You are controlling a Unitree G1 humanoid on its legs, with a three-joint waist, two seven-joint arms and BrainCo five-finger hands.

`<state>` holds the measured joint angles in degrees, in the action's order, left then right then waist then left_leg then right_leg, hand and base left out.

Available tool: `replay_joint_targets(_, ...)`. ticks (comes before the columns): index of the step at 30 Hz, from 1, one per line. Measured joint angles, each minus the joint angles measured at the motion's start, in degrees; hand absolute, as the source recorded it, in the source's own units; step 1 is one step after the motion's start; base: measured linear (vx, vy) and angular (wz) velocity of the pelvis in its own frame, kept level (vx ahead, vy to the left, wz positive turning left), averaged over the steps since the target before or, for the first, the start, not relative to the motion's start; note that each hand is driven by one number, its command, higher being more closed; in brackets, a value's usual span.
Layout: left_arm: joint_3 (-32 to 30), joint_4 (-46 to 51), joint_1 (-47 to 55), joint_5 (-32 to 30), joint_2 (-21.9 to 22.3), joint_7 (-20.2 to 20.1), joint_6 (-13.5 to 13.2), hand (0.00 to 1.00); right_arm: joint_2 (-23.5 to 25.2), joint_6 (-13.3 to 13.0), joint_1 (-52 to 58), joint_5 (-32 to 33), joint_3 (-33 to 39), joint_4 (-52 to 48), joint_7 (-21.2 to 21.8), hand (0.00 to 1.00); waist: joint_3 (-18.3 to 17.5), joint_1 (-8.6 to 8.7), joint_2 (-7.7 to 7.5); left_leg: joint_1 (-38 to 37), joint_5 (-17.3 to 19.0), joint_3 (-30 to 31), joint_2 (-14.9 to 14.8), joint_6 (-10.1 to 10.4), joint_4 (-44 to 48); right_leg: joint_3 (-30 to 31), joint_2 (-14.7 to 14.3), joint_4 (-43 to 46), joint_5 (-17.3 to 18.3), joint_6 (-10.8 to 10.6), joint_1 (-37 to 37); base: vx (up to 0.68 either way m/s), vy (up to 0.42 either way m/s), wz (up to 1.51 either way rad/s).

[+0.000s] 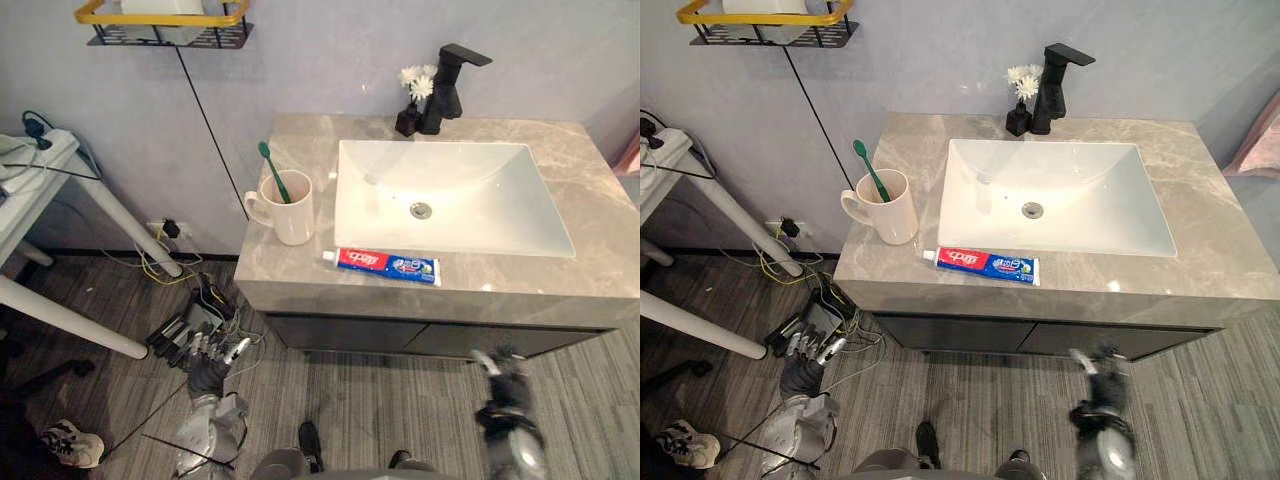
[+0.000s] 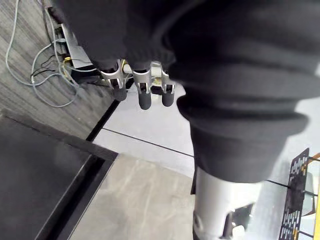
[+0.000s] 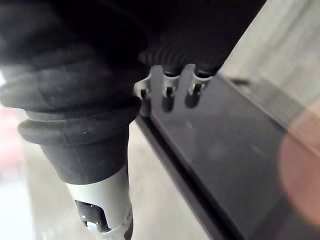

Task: Organize washtable

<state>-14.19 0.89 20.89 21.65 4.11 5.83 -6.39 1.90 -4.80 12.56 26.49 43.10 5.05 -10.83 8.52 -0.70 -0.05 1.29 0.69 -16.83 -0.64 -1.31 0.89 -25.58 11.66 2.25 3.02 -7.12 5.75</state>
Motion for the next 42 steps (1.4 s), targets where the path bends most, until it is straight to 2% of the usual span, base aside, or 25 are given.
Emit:
replay_joint_targets(4, 0.4, 0.0, -0.3, -0.9, -0.1, 0.4, 0.0, 0.00, -1.4, -1.4, -1.4, -0.4, 6.2, -5.9, -3.0, 0.00, -0.2, 0.48, -0.20, 0.3, 0.0, 0.1, -0.4, 0.1, 0.1, 0.1, -0.4, 0.0, 0.0, 0.0, -0.3, 0.02, -0.012, -0.02)
replay_joint_targets(7, 1.3, -0.6, -1.5, -1.7, -0.3, 0.1, 0.0, 0.00, -3.4, -1.7, -6.0, -2.0, 6.6, -6.6, -4.1, 0.00, -0.7, 1.42, -0.66, 1.6, -0.2, 0.5, -0.4, 0.1, 0.5, -0.1, -0.5, 0.1, -0.1, 0.1, -1.5, 0.02, -0.003, 0.04)
replay_joint_targets(10, 2.5, -1.7, -2.9, -2.1, -0.6, -0.8, -0.1, 0.00, -6.4, -1.7, -9.9, -2.9, 6.6, -6.7, -4.1, 0.00, -0.6, 1.34, -1.18, 2.2, -0.3, 1.2, -0.3, -0.1, 1.6, -0.8, -0.3, 0.3, -0.1, 0.1, -1.7, 0.07, 0.005, 0.15)
replay_joint_targets(14, 5.6, -3.6, -3.9, -2.1, -0.6, -2.6, -0.1, 0.00, -14.7, -2.8, -17.3, -4.0, 4.2, -7.8, -3.7, 0.00, -0.6, 0.75, -1.24, 2.9, -0.2, 2.0, -0.2, -0.1, 2.2, -1.5, -0.1, 0.6, -0.1, 0.1, -1.8, 0.01, 0.015, 0.12)
replay_joint_targets(15, 6.1, -4.1, -4.1, -2.1, -0.6, -3.3, -0.1, 0.00, -17.7, -3.1, -18.4, -4.7, 2.8, -8.3, -3.1, 0.00, -0.6, -0.03, -1.30, 3.1, -0.2, 2.3, -0.2, -0.1, 2.3, -1.7, -0.1, 0.6, -0.1, 0.1, -1.8, -0.01, -0.002, 0.11)
replay_joint_targets(17, 6.9, -4.1, -3.5, -2.0, -0.7, -3.6, -0.2, 0.00, -22.8, -3.2, -20.5, -4.9, -0.7, -8.6, -2.3, 0.00, -0.6, -0.26, -1.29, 3.5, -0.2, 2.7, -0.2, -0.1, 2.6, -2.3, -0.1, 0.6, -0.1, 0.1, -1.7, -0.02, -0.002, 0.13)
replay_joint_targets(20, 7.3, -5.2, -2.9, -2.0, -0.6, -5.7, -0.2, 0.00, -30.7, -3.6, -24.2, -5.8, -7.9, -8.4, 2.5, 0.00, -0.5, -0.50, -1.45, 4.1, -0.2, 3.6, -0.2, -0.1, 3.1, -3.1, -0.2, 0.7, 0.0, 0.1, -1.7, -0.02, 0.003, 0.15)
replay_joint_targets(24, 7.7, -5.2, -1.8, -2.0, -0.7, -6.2, -0.2, 0.00, -34.4, -3.5, -25.3, -6.4, -13.9, -6.2, 6.3, 0.00, -0.4, -1.60, -1.61, 4.1, -0.3, 4.5, 0.1, -0.2, 3.1, -4.3, 0.0, 0.7, 0.0, 0.0, -1.1, -0.01, 0.010, 0.15)
replay_joint_targets(27, 7.9, -5.2, -0.6, -2.0, -0.8, -7.1, -0.2, 0.00, -36.9, -2.8, -25.9, -6.8, -18.7, -4.3, 9.2, 0.00, -0.3, -1.75, -1.75, 4.2, -0.4, 5.5, 0.8, -0.3, 2.3, -5.3, 0.4, 0.8, 0.1, -0.1, -0.9, 0.00, 0.028, 0.17)
replay_joint_targets(31, 7.9, -5.1, 0.7, -2.0, -1.0, -7.4, -0.2, 0.00, -40.3, -1.3, -26.2, -6.9, -24.8, -4.2, 14.0, 0.00, 0.3, -1.92, -2.85, 4.1, -0.7, 6.0, 1.2, -0.5, 1.9, -6.0, 0.7, 0.8, 0.1, -0.1, -0.8, 0.02, 0.018, 0.08)
replay_joint_targets(36, 9.0, -5.0, 1.9, -2.0, -1.0, -9.4, -0.2, 0.00, -47.0, -0.8, -26.1, -6.9, -30.0, -4.3, 19.6, 0.00, 0.5, -1.80, -3.45, 3.8, -1.0, 7.3, 1.9, -0.8, 1.6, -7.4, 1.1, 0.8, 0.1, -0.1, 0.0, 0.03, 0.011, 0.14)
replay_joint_targets(42, 9.6, -4.8, 3.1, -2.0, -1.0, -9.9, -0.2, 0.00, -50.0, 0.2, -25.5, -6.9, -32.6, -5.8, 22.5, 0.00, 0.8, -1.95, -3.95, 3.9, -1.0, 7.4, 1.9, -0.8, 1.4, -7.4, 1.1, 0.8, 0.1, -0.1, 0.0, 0.00, 0.001, 0.01)
